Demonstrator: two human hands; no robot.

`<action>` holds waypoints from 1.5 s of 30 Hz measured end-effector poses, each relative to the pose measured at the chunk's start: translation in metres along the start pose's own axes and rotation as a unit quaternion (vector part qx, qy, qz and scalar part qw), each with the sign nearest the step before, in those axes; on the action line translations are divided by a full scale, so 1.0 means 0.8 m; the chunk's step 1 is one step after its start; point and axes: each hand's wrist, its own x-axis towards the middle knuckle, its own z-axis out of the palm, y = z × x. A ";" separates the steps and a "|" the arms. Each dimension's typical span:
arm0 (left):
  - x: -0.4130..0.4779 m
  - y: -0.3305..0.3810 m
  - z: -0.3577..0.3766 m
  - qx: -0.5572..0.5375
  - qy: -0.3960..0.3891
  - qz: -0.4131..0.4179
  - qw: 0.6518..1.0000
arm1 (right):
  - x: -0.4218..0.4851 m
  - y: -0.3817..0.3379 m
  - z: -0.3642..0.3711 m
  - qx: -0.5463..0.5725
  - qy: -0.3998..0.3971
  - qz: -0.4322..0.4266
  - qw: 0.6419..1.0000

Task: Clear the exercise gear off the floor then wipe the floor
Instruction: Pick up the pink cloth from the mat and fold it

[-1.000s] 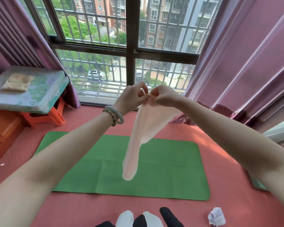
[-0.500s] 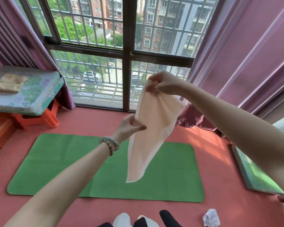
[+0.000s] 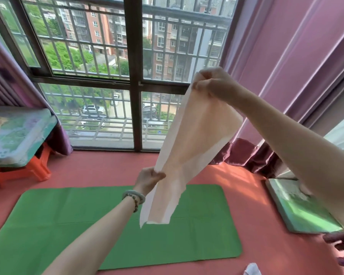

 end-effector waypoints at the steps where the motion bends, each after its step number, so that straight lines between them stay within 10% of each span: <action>1: 0.001 -0.004 -0.004 0.006 -0.018 0.017 1.000 | 0.000 0.012 -0.005 -0.026 0.029 0.006 0.999; 6: -0.014 0.030 -0.024 0.071 -0.141 0.085 0.984 | -0.020 0.073 -0.006 -0.187 0.042 0.053 0.980; 20: -0.035 0.111 -0.028 0.075 -0.218 0.113 0.967 | -0.074 0.083 0.142 -0.123 -0.413 0.064 0.900; 28: -0.058 0.057 -0.057 -0.055 -0.227 0.069 0.970 | -0.072 0.047 0.126 -0.131 -0.359 0.066 0.921; 45: -0.029 -0.089 0.002 0.031 -0.081 0.003 0.996 | -0.080 -0.033 -0.026 -0.068 -0.243 0.030 0.967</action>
